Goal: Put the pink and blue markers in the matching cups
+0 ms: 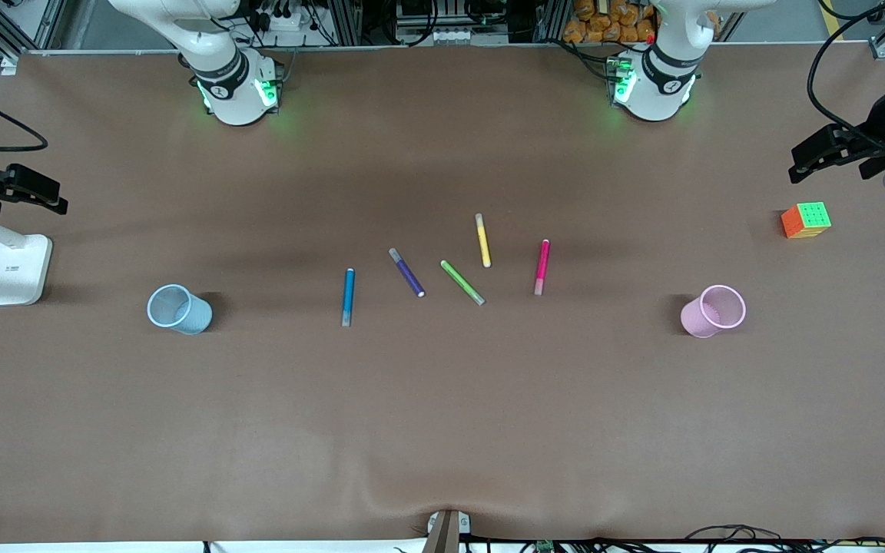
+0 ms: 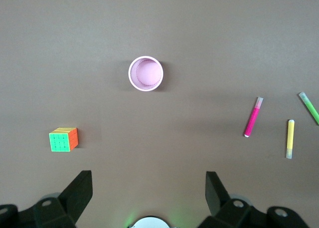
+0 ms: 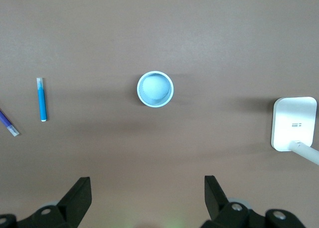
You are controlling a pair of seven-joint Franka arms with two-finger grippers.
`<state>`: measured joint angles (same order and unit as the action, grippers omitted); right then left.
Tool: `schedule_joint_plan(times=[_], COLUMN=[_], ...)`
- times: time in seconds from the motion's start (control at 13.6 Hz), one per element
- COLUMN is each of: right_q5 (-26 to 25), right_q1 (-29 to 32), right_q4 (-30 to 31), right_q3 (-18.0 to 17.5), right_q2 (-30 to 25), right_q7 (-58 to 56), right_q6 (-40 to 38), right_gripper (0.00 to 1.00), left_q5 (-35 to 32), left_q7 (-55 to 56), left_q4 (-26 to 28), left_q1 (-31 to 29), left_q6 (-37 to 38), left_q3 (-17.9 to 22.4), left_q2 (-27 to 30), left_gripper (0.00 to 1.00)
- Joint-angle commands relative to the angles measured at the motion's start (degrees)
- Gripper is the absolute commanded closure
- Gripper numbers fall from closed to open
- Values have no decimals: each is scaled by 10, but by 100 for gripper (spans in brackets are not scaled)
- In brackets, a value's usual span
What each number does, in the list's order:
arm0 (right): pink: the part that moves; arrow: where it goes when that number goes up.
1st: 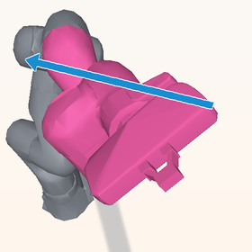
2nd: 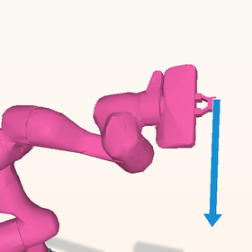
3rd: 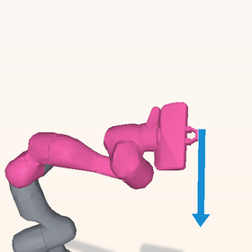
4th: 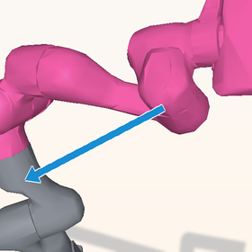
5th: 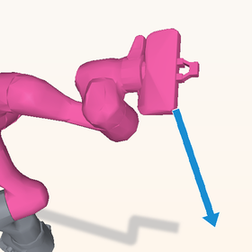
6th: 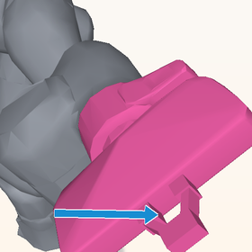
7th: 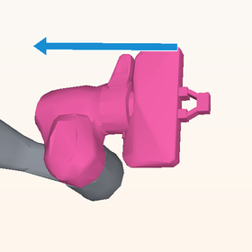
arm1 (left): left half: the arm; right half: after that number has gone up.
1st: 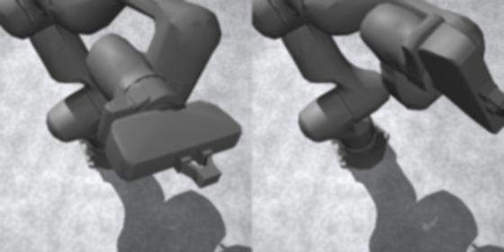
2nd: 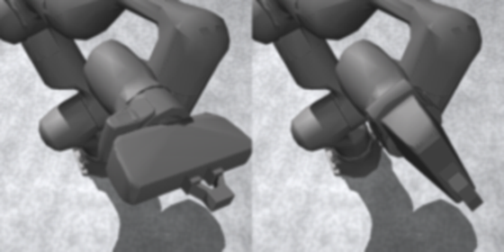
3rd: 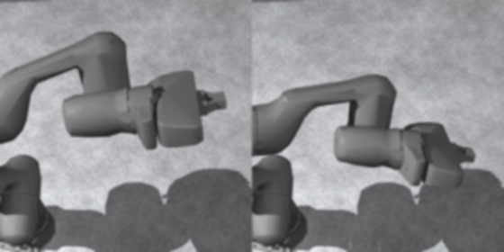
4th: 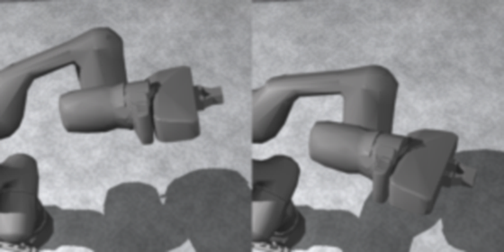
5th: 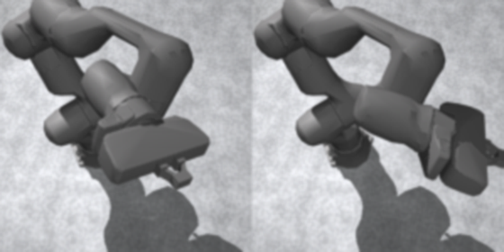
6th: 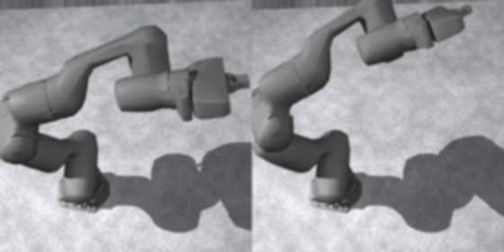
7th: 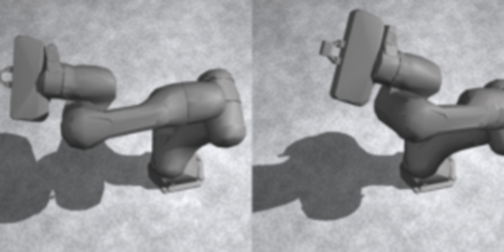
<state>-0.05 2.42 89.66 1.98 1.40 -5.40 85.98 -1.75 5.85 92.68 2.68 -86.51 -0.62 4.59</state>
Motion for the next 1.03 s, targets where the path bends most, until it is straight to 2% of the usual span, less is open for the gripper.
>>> schedule_joint_plan(times=[0.0,0.37,0.66,0.96], right_q5=[-1,-1,-1,-1], right_q1=[8,4,-4,-3], right_q4=[6,4,0,0], right_q3=[-7,-8,-12,-8], right_q2=[-10,-10,-11,-12], right_q7=[-8,-8,-8,-8], right_q6=[1,1,1,-5], right_gripper=[0,0,0,0], left_q5=[-8,-8,-1,1], left_q7=[2,1,-1,0], left_q4=[-18,-40,-40,-39], left_q1=[-2,-3,-1,8], left_q6=[17,19,16,13], left_q3=[-4,-4,-4,-10], left_q2=[-9,-24,-55,-62], left_gripper=[0,0,0,0])
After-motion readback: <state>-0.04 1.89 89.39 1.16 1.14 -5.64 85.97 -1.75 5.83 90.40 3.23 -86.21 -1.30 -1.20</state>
